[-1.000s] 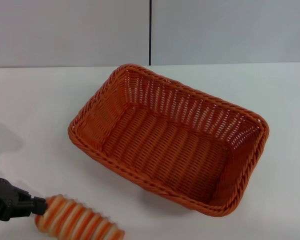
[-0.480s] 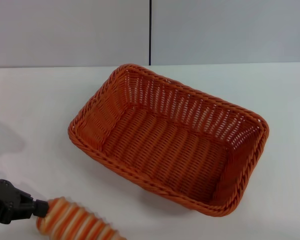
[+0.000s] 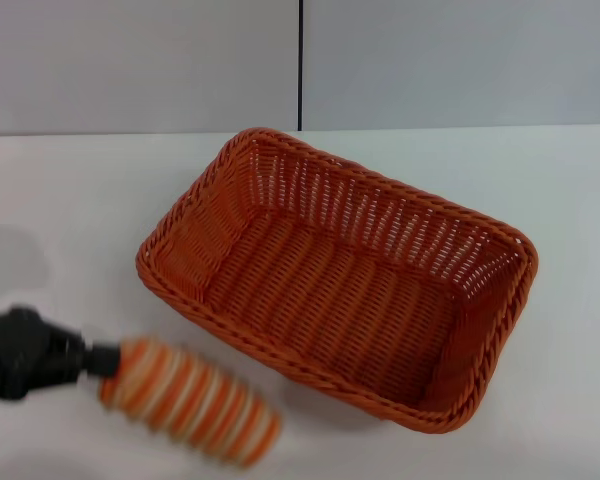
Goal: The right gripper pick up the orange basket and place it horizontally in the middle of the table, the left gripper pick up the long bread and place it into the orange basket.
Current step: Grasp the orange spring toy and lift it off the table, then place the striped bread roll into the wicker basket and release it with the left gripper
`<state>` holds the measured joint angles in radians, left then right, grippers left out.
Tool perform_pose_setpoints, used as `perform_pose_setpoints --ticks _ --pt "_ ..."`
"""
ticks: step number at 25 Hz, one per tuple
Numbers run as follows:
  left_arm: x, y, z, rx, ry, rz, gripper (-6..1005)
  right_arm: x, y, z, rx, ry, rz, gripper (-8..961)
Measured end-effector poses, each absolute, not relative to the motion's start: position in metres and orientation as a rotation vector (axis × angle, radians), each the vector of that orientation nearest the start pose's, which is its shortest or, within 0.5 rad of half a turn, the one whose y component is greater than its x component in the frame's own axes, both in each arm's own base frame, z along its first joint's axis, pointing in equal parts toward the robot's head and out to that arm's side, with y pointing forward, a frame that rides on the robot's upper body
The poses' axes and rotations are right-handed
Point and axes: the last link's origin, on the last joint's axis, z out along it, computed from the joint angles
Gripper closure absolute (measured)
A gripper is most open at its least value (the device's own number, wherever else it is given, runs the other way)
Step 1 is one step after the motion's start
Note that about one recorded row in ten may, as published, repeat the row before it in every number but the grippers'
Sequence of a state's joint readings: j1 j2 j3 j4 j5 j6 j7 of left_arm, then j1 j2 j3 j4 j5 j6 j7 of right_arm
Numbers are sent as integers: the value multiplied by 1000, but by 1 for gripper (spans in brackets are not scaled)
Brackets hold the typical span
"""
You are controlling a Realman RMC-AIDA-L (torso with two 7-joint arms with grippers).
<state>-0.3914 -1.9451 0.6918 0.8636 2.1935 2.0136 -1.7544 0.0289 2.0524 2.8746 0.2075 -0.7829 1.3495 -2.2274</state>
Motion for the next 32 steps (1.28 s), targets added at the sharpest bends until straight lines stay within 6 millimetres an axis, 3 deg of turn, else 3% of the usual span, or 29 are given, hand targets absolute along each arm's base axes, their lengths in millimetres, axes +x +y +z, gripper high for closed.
perform_pose_setpoints --ticks 3,12,21,27,28,29,32 --pt "-285 266 81 -2947 -1044 -609 968 467 150 122 -804 879 921 272" --pt "-264 285 89 -3001 -954 -624 974 469 145 119 -799 891 915 273" --pt "-232 297 116 -2960 -789 -940 979 469 145 118 -796 898 914 273" --pt "-226 300 114 -2946 -772 -990 981 467 153 117 -805 898 922 272" --pt "-212 311 89 -2966 -782 -992 981 466 156 117 -809 896 927 272" --pt "-212 311 89 -2966 -782 -992 981 466 156 117 -809 896 927 272" --pt "-198 328 40 -2997 -857 -839 978 465 160 116 -813 896 934 271"
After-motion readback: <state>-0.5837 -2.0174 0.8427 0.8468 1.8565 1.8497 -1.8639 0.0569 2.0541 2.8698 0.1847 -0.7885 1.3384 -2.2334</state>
